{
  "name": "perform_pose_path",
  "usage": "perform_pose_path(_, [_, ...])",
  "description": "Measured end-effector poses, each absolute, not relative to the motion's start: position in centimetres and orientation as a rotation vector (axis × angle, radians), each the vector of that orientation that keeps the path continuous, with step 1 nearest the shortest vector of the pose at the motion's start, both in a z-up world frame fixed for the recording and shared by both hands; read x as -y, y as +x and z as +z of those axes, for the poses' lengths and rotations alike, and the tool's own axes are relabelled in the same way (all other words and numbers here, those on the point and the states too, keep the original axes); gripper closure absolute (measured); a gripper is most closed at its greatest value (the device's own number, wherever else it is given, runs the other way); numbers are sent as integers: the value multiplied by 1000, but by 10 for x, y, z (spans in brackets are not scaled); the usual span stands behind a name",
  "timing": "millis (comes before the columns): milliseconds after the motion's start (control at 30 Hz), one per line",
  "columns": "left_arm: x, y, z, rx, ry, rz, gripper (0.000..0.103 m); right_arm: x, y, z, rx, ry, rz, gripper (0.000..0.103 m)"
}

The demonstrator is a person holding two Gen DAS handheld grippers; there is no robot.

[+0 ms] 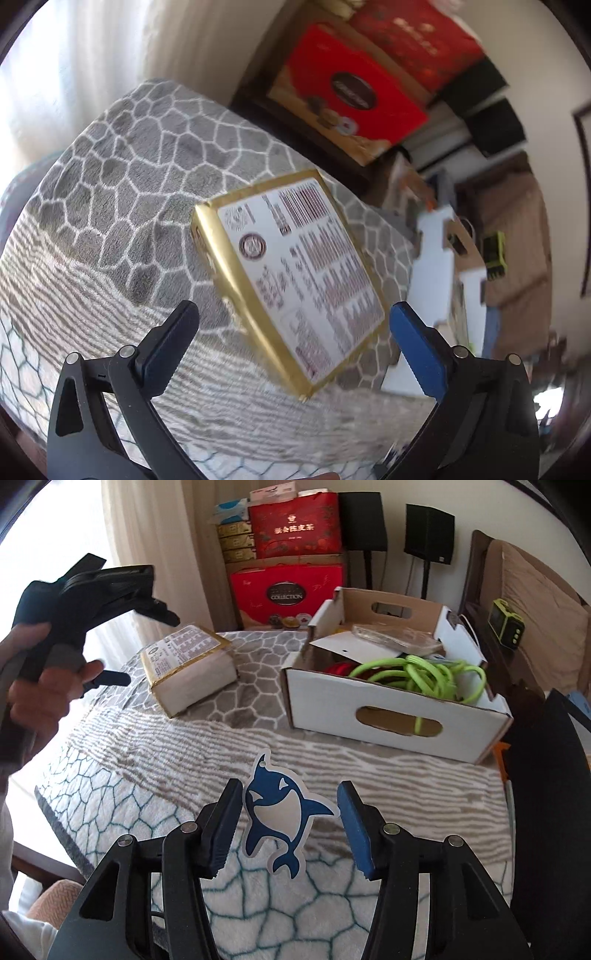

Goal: Organize objects
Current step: 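Close the left tool on the gold package and lift it while the right tool grips the whale sticker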

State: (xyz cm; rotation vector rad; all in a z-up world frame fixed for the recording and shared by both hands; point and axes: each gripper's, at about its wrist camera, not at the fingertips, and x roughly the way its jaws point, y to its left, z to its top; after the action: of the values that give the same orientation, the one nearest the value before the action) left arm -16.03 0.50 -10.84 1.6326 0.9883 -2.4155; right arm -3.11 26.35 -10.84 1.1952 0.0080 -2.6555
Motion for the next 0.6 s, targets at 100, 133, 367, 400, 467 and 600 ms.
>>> perform_pose_path(100, [-11, -179, -121, -1033, 1734, -2321, 0, -268, -26, -106, 23, 1195, -2674, 49])
perform_pose_path(133, [-13, -184, -126, -1036, 1766, -2296, 0, -270, -24, -105, 33, 1195, -2687, 49])
perform_pose_path(367, [-28, -202, -153, -878, 1798, -2192, 0, -273, -13, -95, 161, 1145, -2723, 49])
perform_pose_path(400, [-32, -203, -152, -841, 1791, -2204, 0, -273, -12, -95, 175, 1141, -2724, 49])
perform_pose_path(467, [-35, -203, -152, -828, 1786, -2197, 0, -271, -12, -94, 173, 1144, -2716, 49])
perform_pose_path(600, [-43, -207, -153, -770, 1768, -2206, 0, -267, -9, -91, 162, 1128, -2716, 49])
